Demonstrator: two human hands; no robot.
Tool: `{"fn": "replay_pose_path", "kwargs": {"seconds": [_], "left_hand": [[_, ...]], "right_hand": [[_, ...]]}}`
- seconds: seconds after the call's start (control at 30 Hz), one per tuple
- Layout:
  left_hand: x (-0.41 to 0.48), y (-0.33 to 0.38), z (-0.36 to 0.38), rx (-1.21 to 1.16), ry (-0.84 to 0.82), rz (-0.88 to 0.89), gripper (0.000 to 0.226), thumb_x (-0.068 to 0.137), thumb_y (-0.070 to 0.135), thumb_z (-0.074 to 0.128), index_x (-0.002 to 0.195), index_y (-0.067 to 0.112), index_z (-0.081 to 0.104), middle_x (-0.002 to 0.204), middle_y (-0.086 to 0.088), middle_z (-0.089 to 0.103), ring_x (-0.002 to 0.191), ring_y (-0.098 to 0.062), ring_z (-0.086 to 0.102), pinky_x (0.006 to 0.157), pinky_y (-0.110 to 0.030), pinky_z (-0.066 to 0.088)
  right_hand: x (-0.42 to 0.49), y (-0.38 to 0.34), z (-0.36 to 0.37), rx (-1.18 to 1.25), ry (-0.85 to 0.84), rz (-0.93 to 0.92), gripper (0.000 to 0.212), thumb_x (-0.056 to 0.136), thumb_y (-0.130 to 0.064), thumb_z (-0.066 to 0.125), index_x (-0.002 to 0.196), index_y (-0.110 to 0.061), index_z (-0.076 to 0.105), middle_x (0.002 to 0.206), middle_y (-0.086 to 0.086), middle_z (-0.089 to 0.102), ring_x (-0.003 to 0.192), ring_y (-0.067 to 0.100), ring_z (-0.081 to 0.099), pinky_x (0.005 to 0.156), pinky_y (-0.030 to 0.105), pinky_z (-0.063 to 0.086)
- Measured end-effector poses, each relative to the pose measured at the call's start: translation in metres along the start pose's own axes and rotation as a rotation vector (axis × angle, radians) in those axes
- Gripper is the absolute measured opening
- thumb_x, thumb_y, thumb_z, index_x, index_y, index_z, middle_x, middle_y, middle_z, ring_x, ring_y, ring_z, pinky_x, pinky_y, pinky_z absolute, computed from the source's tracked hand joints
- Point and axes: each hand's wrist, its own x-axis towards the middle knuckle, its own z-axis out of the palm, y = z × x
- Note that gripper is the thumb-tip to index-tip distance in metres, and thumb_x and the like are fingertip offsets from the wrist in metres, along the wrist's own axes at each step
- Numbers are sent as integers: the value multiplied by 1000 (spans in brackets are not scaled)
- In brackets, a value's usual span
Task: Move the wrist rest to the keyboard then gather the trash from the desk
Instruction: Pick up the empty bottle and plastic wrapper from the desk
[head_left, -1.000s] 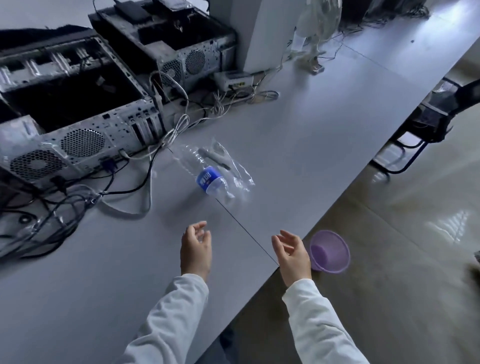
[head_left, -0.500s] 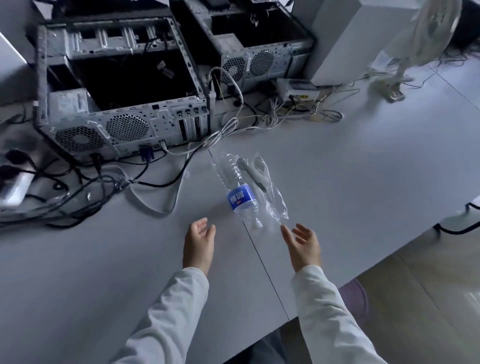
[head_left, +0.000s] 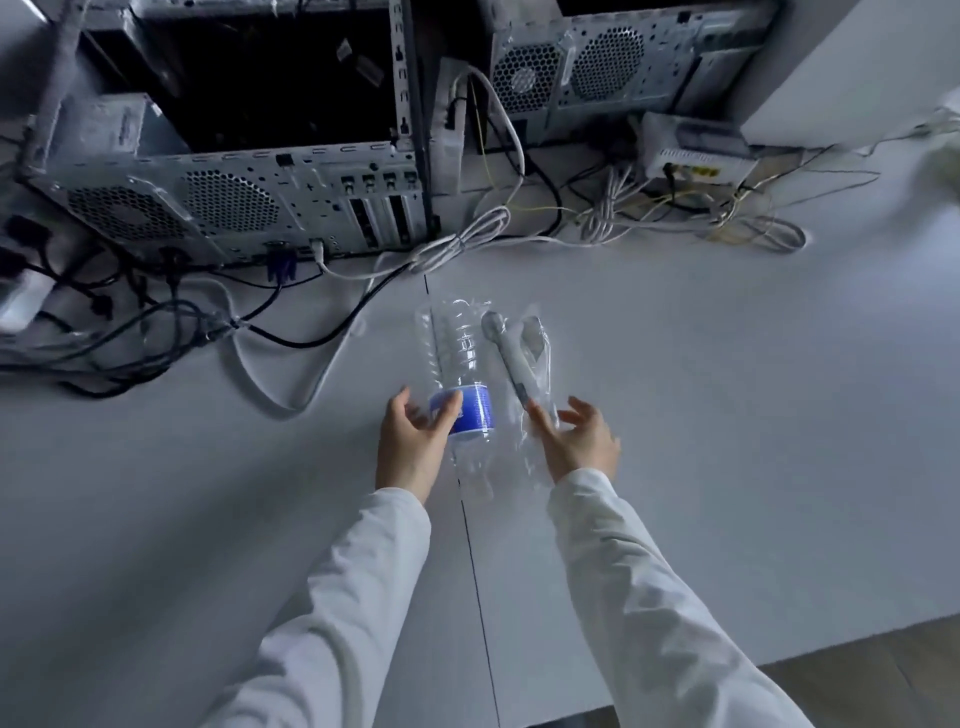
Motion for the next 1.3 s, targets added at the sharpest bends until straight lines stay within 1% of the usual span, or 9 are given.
{"fn": "replay_pose_path", "kwargs": {"seconds": [0.13,0.3,0.4,0.57,0.67,0.77,0.87,1.1,1.3], "left_hand": [[0,1,11,18,40,-18,74,78,32,67,140,9,32,132,-6,53,102,-9,48,82,-13,32],[0,-1,16,11,88,-48,60,78,29,67,130,10,44,120,-2,57,101,-11,50,88,-19,35],[-1,-2,17,-13,87,-52,54,79,26,67,126,9,48,112,1,55,101,-11,51,87,-19,36],[-12,-6,14,-88,18,-54,48,79,24,67,121,8,53,107,2,61,98,-13,56,62,1,41],[-19,-7,13,-125,-32,-77,53,78,28,67,125,10,52,118,-3,61,106,-17,58,87,-20,44],[-32,-6,16,-122,-132,-66,61,71,36,71,124,11,53,124,-7,62,115,-22,59,103,-38,44],[-48,-7,20,-92,-230,-47,62,72,37,70,125,11,52,125,-6,61,117,-22,58,105,-41,43],[-90,-28,45,-22,-437,-31,56,80,31,65,128,10,47,126,-6,58,117,-22,56,105,-38,43],[-142,-41,85,96,-622,6,55,81,30,63,129,9,44,132,-11,56,110,-22,57,104,-37,43]], "right_hand": [[15,2,-1,-32,-58,-8,47,79,-45,60,115,-15,62,113,6,70,119,30,51,93,27,34],[22,-2,-5,-141,-146,-41,31,85,-36,52,94,-15,72,100,14,73,103,34,59,89,30,38],[23,-2,-8,-85,-158,-17,28,83,-33,57,97,-14,72,104,13,73,104,32,61,90,32,43],[12,3,-26,109,-167,41,25,82,-26,60,95,-9,71,94,10,69,86,23,59,59,21,36],[0,11,-39,219,-113,59,20,81,-23,60,86,-7,72,78,5,63,75,18,53,51,7,35],[-15,22,-55,321,-29,76,14,82,-22,60,69,-18,66,59,-7,60,61,8,51,57,13,35],[-33,42,-70,403,82,101,24,81,-20,62,58,-26,60,36,-18,56,46,2,49,60,21,37],[-89,106,-108,572,285,219,16,83,-23,62,68,-24,58,78,5,64,70,14,54,83,34,46],[-122,166,-146,711,485,294,12,82,-20,63,90,-11,63,69,-4,59,62,8,51,65,22,44]]}}
